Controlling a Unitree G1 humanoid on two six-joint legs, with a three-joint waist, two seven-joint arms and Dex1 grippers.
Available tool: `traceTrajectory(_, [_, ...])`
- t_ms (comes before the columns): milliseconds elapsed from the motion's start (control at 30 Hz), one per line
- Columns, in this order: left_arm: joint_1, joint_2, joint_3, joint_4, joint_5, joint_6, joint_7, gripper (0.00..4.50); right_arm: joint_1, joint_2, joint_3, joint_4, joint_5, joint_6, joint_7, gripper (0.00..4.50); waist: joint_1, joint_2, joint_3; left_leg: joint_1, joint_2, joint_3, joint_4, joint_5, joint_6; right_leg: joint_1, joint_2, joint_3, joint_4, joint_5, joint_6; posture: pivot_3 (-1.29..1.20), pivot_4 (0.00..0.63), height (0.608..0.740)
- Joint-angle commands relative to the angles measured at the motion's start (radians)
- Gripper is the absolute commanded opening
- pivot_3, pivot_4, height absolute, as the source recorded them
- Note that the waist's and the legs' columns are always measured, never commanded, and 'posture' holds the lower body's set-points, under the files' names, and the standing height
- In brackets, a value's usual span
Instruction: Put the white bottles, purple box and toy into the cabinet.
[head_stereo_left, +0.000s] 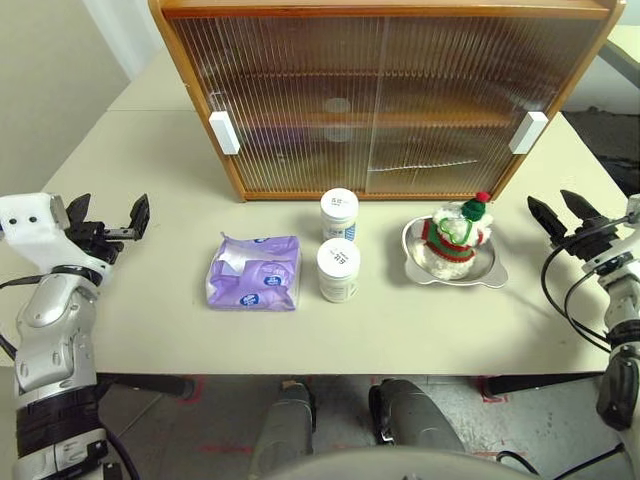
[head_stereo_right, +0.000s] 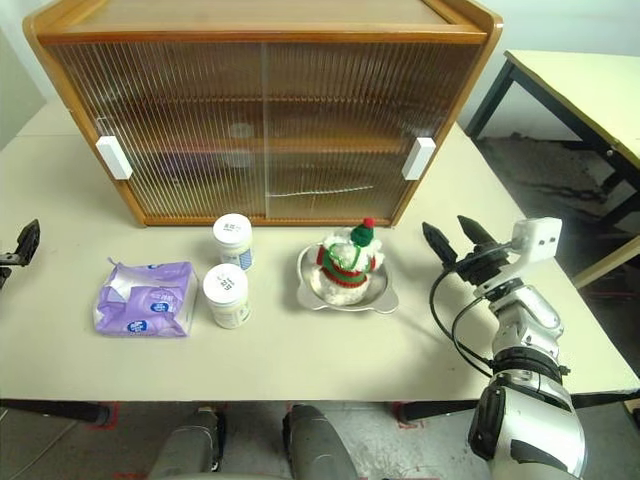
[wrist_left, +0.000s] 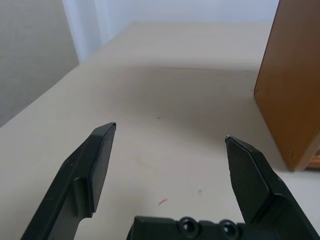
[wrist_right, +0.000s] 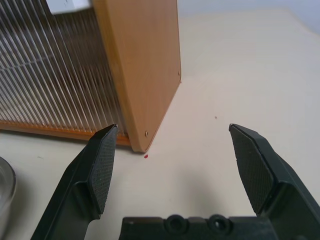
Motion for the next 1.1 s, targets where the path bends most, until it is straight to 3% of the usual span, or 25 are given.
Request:
traceTrajectory(33, [-0.019,-0.008,0.019,0.034,-0.005,0.016,0.034,4.50,0.052,-0.005,-0.032,-0.122,0.085,0.084,0.094,4.44,-0.003,0.000,0.000,0.000,0.000,0.000,0.000,0.000,0.000,0.000,0.000,0.000,0.000,0.000,0.000,-0.18,0.130,0.740])
traceTrajectory(300, [-0.011,0.040,0.000,-0.002,-0.032,-0.028,-0.083,4.50,0.207,-0.050,0.026,-0.547,0.233,0.465,0.275,4.44,-0.016,-0.003,0.002,-0.001,-0.004,0.004,0.002,0.000,0.001,0.002,0.004,0.000,-0.001,-0.001,0.002,-0.18,0.107,0.740])
traceTrajectory(433, [-0.014,0.058,0.016,-0.049,-0.055,0.026,-0.087,4.50,0.223,-0.065,0.036,-0.695,0.276,0.544,0.306,4.44,-0.023,-0.004,0.002,-0.002,-0.007,0.014,0.012,-0.004,0.002,0.005,0.010,-0.001,-0.001,-0.002,0.003,-0.20,0.118,0.740])
traceTrajectory(533, [-0.029,0.078,-0.001,-0.059,-0.057,0.027,-0.112,3.56,0.239,-0.034,0.030,-0.795,0.302,0.568,0.261,4.50,-0.030,-0.006,0.003,0.001,-0.005,0.014,0.016,-0.006,0.001,0.011,0.018,0.000,-0.002,-0.006,0.011,-0.19,0.116,0.740])
traceTrajectory(867, [-0.165,0.064,-0.134,-0.033,-0.020,0.058,-0.122,0.02,0.259,0.016,0.122,-0.986,0.308,0.621,0.222,4.50,-0.035,-0.006,0.003,0.002,-0.002,0.014,0.021,-0.006,0.002,0.010,0.019,0.006,-0.002,-0.004,0.011,-0.22,0.114,0.740])
traceTrajectory(1100, [-0.255,0.041,-0.201,0.035,0.009,0.057,-0.123,0.02,0.279,0.025,0.177,-1.042,0.301,0.611,0.241,4.50,-0.041,-0.006,0.003,0.001,-0.003,0.019,0.021,-0.008,0.004,0.008,0.020,0.012,-0.002,-0.002,0.013,-0.22,0.109,0.740])
